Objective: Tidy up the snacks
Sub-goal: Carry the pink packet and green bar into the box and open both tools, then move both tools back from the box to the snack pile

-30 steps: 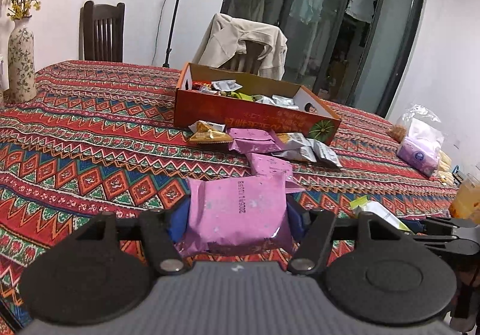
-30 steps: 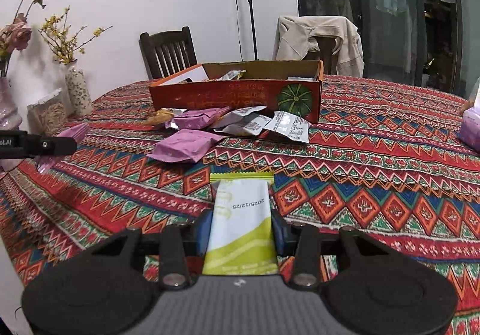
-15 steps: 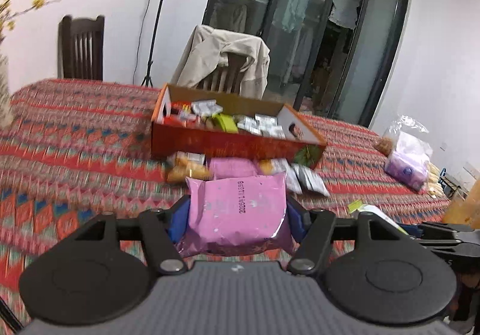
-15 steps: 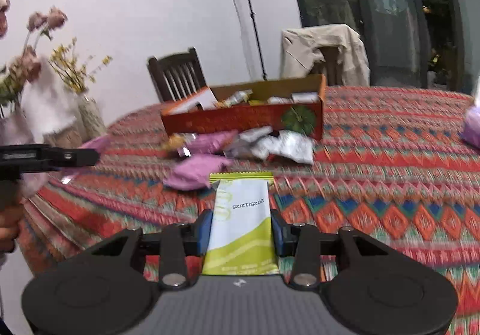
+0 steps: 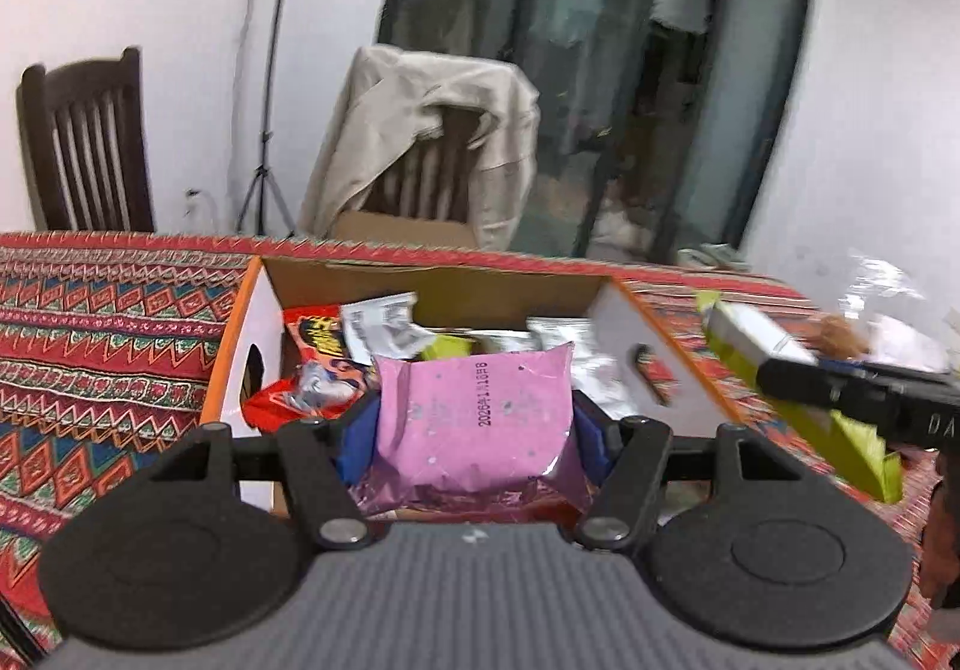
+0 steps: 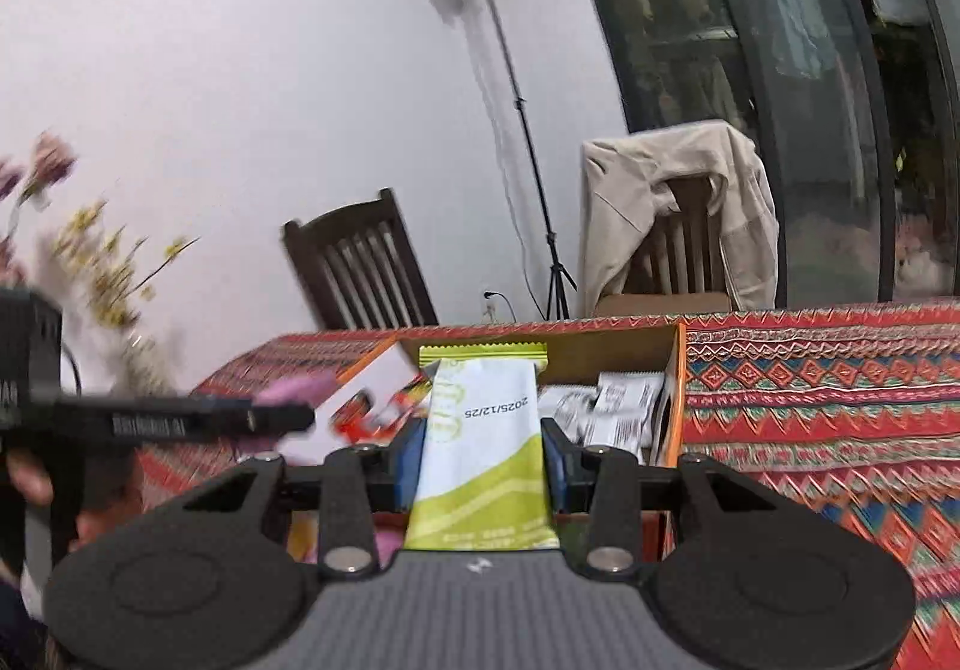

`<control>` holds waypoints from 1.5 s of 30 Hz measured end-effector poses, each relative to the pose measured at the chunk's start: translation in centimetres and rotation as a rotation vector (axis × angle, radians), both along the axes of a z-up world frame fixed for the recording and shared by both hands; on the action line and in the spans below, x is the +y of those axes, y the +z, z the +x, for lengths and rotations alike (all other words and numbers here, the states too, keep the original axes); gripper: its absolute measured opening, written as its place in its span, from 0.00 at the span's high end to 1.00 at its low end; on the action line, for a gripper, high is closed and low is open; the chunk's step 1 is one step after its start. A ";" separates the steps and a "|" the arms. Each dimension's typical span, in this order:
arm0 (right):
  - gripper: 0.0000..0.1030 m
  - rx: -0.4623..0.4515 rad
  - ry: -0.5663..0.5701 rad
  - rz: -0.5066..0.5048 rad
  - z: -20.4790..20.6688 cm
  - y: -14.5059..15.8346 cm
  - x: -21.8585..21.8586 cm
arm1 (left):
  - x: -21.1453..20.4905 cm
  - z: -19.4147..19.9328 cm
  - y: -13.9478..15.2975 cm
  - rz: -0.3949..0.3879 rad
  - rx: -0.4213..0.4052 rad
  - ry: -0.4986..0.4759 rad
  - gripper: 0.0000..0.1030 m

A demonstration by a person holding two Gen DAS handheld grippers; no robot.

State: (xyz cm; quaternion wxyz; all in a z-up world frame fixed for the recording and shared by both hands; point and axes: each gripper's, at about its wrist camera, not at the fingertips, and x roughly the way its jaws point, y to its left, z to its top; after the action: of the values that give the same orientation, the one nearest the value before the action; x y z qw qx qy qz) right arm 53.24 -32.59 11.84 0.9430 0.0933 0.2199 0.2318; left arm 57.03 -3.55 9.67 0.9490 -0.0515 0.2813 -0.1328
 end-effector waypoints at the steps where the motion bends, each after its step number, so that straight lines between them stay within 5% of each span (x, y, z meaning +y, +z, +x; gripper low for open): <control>1: 0.62 0.008 -0.018 -0.003 1.7 -0.2 0.1 | -0.2 0.9 -0.5 0.004 0.009 0.013 0.36; 7: 0.62 0.052 -0.091 -0.111 8.8 -2.4 2.1 | -1.5 4.6 -3.6 0.038 0.056 0.035 0.35; 14: 0.62 0.067 -0.133 -0.272 12.0 -5.4 4.7 | -1.3 6.0 -6.1 0.026 0.130 0.020 0.26; 23: 0.61 0.084 -0.149 -0.340 12.3 -6.8 5.4 | -0.9 2.7 -3.2 0.055 0.061 -0.017 0.21; 35: 0.46 -0.031 -0.005 -0.276 1.0 2.2 3.0 | 1.5 -10.8 2.7 0.116 -0.115 -0.033 0.10; 45: 0.39 -0.075 0.067 -0.253 -13.5 2.8 0.9 | 2.8 -24.0 1.3 0.121 -0.151 0.011 0.05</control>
State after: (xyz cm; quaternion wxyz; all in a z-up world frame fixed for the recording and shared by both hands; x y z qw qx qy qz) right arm 39.77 -31.64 14.66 0.9465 -0.0427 0.2148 0.2370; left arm 33.05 -0.74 10.94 0.9696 0.0144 0.2162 -0.1141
